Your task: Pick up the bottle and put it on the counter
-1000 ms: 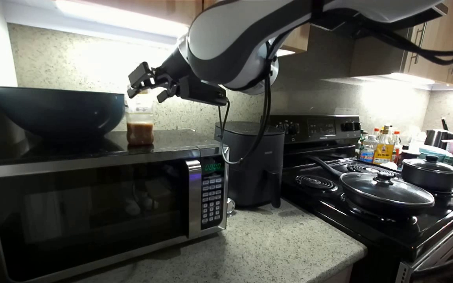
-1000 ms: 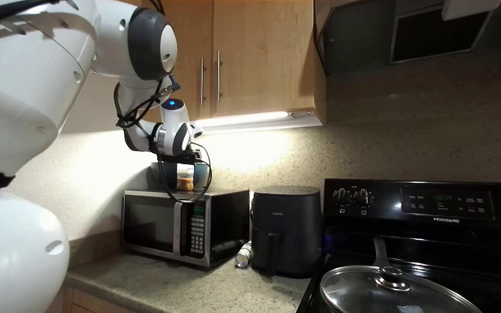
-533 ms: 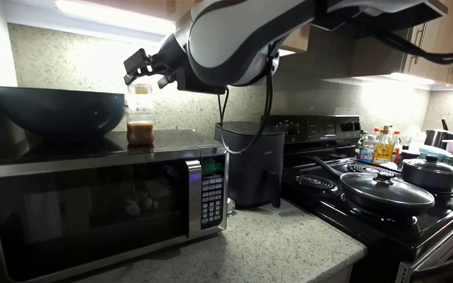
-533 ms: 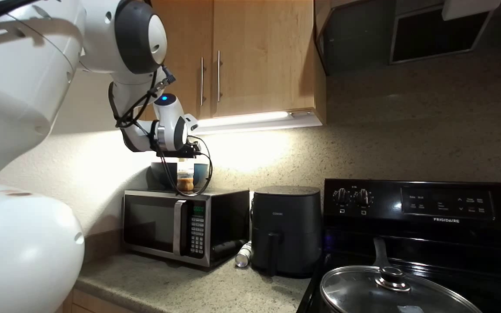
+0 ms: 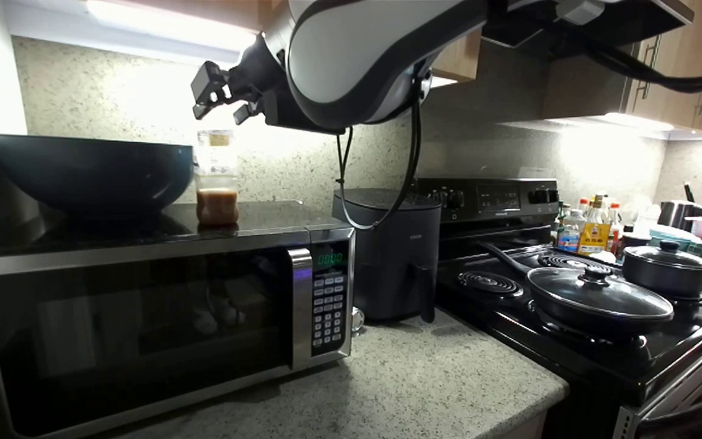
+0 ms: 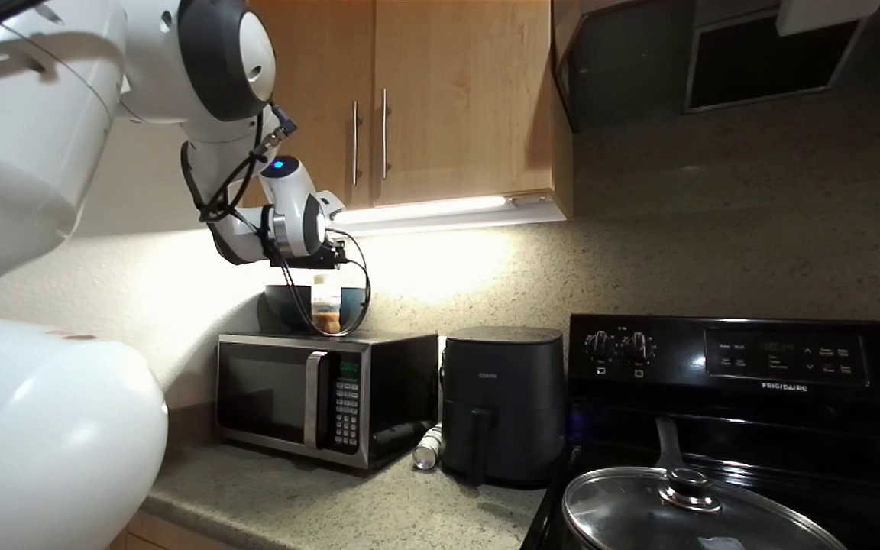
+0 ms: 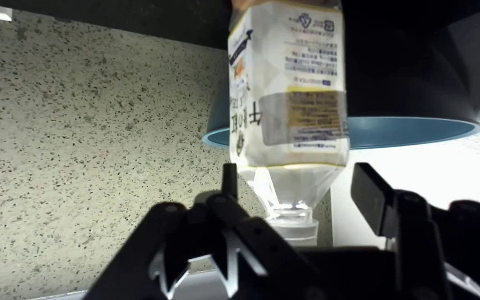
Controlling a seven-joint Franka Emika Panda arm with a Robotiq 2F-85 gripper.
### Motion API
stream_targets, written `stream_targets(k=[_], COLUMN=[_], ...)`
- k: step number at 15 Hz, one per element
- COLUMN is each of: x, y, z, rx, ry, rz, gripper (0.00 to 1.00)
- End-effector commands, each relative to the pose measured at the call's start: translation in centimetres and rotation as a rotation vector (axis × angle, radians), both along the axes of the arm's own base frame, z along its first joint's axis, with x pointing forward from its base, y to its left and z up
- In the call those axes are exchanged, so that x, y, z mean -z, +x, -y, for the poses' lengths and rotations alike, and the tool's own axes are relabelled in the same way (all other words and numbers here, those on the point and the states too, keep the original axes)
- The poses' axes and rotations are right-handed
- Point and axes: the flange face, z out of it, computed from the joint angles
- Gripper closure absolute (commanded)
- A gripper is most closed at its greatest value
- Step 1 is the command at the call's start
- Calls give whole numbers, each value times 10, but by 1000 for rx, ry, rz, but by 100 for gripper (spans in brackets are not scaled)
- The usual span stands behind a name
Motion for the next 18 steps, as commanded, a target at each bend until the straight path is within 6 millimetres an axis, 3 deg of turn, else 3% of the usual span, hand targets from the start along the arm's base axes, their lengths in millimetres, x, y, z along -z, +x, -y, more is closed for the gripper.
stream_targets(k=[1, 6, 9, 10, 11, 12, 13, 14, 18], x=[-4, -6, -9, -12, -13, -6, -7, -7, -10], y=[-4, -7, -8, -9, -9, -3, -3, -3, -10], z=[0, -3, 0, 0, 0, -2, -1, -1, -5], rx=[13, 13, 26, 30, 31, 22, 24, 25, 20], ry=[9, 8, -2, -5, -10, -8, -11, -12, -17], rz=[8, 6, 12, 17, 21, 16, 20, 21, 25], gripper=[59, 91, 97, 66, 70, 94, 88, 57, 32])
